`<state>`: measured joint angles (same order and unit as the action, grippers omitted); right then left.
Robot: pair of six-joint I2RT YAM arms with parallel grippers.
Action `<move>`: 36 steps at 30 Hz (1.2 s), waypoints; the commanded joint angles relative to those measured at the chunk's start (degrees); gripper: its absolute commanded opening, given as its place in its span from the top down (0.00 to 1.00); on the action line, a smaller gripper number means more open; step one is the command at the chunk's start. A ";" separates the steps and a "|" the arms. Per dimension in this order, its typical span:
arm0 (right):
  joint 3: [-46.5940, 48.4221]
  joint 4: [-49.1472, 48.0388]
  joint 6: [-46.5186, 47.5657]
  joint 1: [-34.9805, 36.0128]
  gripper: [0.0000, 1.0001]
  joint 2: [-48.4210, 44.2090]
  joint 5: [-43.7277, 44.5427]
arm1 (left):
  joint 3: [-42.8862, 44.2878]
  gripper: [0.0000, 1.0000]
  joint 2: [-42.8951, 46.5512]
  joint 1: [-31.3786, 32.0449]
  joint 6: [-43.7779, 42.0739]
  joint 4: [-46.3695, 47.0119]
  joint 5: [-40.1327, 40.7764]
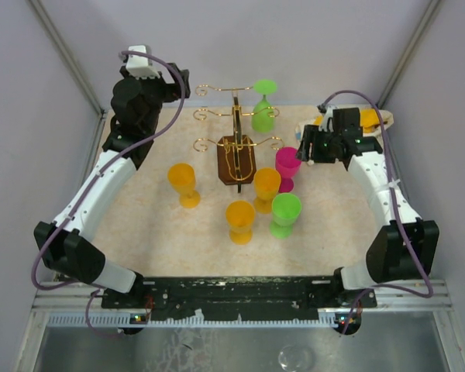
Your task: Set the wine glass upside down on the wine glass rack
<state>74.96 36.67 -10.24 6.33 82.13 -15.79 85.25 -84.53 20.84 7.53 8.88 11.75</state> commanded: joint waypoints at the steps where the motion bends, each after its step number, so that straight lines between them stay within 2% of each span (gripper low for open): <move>1: -2.00 1.40 -1.95 0.38 0.42 -2.41 1.02 | -0.07 0.01 1.15 -0.19 0.38 -0.47 -1.34; 9: -4.03 -0.65 -1.83 0.87 0.45 0.12 2.63 | 0.62 0.01 1.20 -0.23 -0.43 -3.54 -2.45; 19: -2.65 -5.72 -3.05 1.41 0.55 4.68 2.28 | 0.39 0.01 1.21 -0.19 -1.35 -3.86 -1.99; 32: 3.49 -5.77 -1.74 1.41 0.57 5.08 3.11 | 0.70 0.01 1.15 -0.19 -2.21 -2.53 -1.47; 34: 3.86 -5.92 -1.51 1.40 0.64 6.12 2.61 | 0.55 0.01 1.04 -0.19 -2.17 -2.15 -1.58; 36: 4.75 -5.09 -1.24 1.43 0.77 7.62 1.86 | 0.38 0.01 1.00 -0.21 -2.11 -1.72 -1.78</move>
<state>75.96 32.36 -12.53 7.03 88.38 -13.15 85.25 -84.51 20.84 6.13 5.13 10.07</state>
